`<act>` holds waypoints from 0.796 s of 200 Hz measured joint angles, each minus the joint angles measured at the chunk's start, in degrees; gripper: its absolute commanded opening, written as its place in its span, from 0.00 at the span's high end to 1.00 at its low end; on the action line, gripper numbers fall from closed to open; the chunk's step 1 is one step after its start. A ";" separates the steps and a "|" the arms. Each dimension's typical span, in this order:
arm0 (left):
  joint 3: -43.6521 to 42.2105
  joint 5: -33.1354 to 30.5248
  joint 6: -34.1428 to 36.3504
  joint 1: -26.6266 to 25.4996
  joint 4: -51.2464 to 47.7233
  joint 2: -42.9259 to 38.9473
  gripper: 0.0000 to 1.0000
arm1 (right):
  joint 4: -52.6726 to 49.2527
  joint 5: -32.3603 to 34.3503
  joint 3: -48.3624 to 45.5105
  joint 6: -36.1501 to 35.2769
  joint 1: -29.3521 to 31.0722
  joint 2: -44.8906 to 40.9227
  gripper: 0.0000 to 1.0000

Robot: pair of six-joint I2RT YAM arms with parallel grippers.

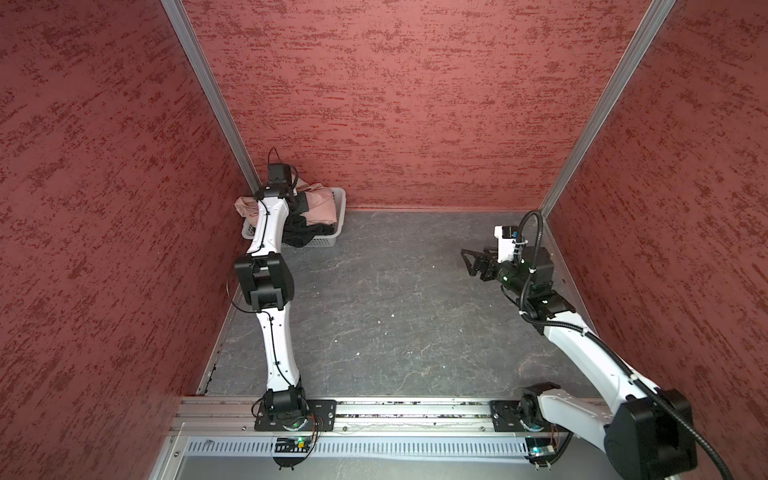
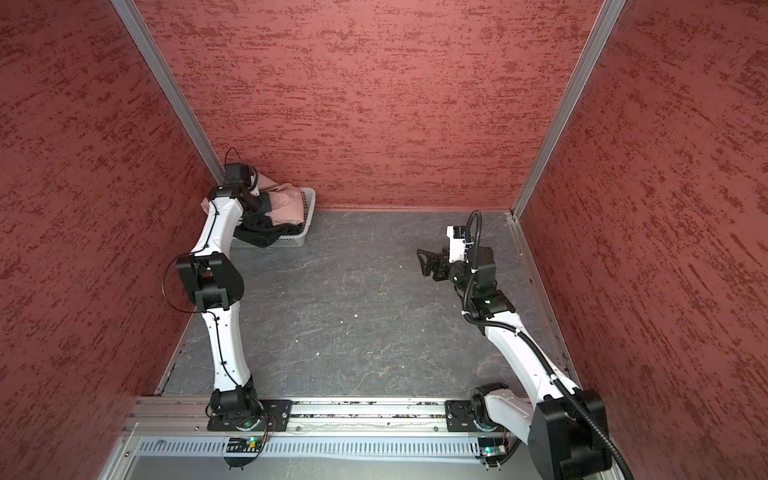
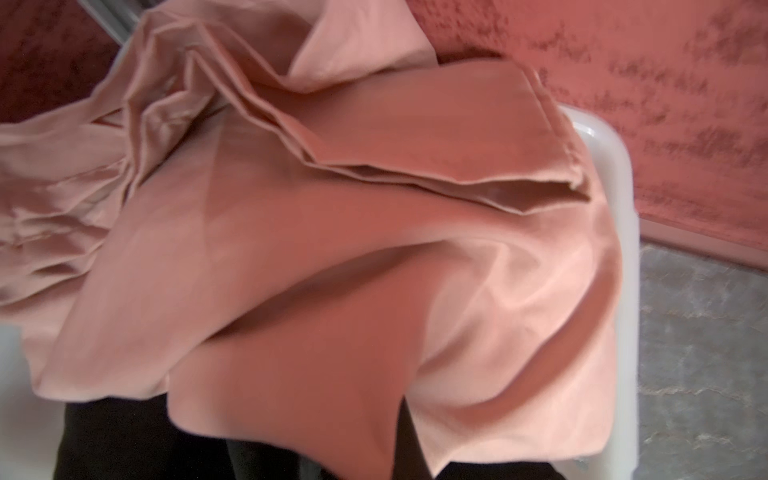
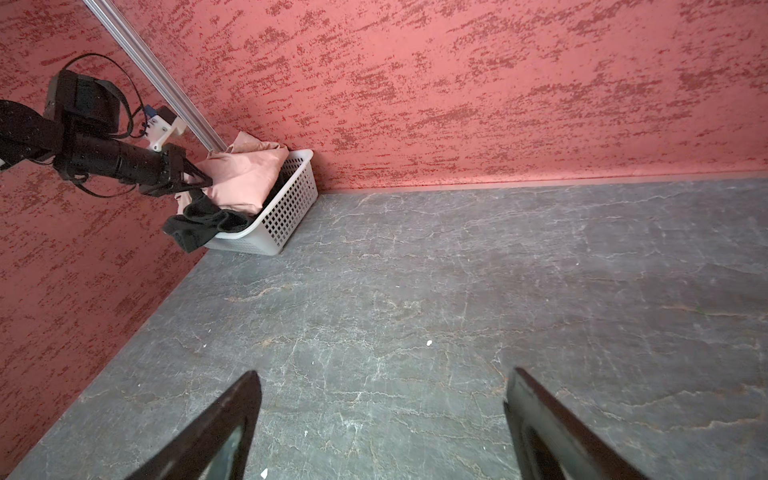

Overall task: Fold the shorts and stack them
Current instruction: 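Reach the left gripper into the basket and grasp the pink shorts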

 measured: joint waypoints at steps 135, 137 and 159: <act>13.44 7.54 4.79 -1.22 -2.08 -15.82 1.00 | 4.52 -0.70 0.02 0.79 1.22 4.22 0.08; 13.79 7.63 4.85 -1.49 -2.16 -16.17 1.00 | 4.61 -0.70 0.02 0.76 1.22 4.26 0.08; 16.52 8.66 6.16 -8.04 -4.20 -22.40 1.00 | 4.61 -0.63 1.42 -0.35 1.25 5.22 0.07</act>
